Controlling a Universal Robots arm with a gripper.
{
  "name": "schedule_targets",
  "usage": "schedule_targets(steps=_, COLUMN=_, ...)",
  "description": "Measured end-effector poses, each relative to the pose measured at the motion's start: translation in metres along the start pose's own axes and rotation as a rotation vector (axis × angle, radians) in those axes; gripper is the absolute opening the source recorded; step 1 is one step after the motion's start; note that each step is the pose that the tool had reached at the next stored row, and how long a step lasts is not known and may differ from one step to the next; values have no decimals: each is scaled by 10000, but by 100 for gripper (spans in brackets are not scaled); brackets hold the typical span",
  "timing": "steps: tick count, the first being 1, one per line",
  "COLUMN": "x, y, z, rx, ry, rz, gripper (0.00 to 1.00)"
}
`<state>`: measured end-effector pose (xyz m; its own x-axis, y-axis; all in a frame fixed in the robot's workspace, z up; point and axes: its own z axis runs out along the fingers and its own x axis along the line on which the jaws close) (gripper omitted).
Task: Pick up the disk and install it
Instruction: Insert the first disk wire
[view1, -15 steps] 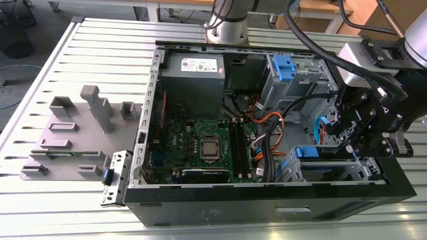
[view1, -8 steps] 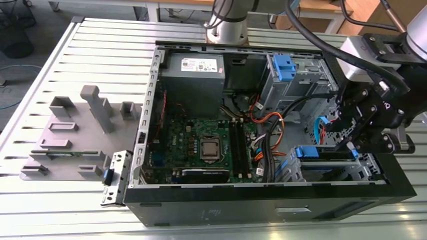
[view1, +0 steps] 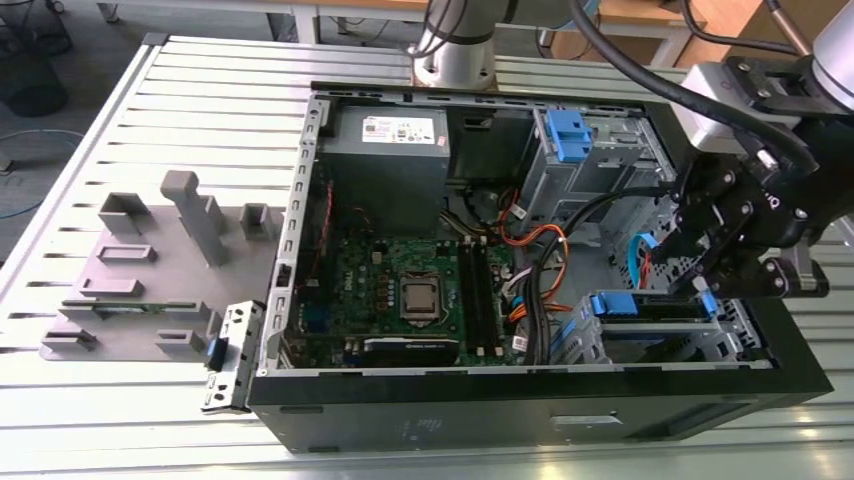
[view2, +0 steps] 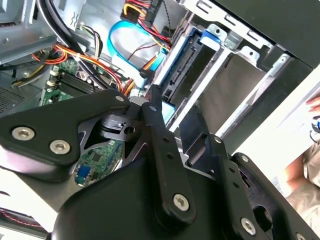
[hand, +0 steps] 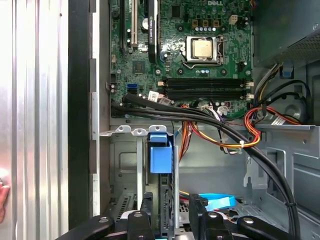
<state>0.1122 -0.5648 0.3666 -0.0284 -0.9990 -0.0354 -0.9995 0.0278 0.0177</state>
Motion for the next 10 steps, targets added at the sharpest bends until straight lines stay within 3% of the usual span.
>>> schedule_targets(steps=6, x=-74, y=3, z=3, rx=0, ry=-2, rz=1, gripper=42)
schedule_targets(steps=10, x=-87, y=3, z=3, rx=0, ry=0, rz=1, gripper=42)
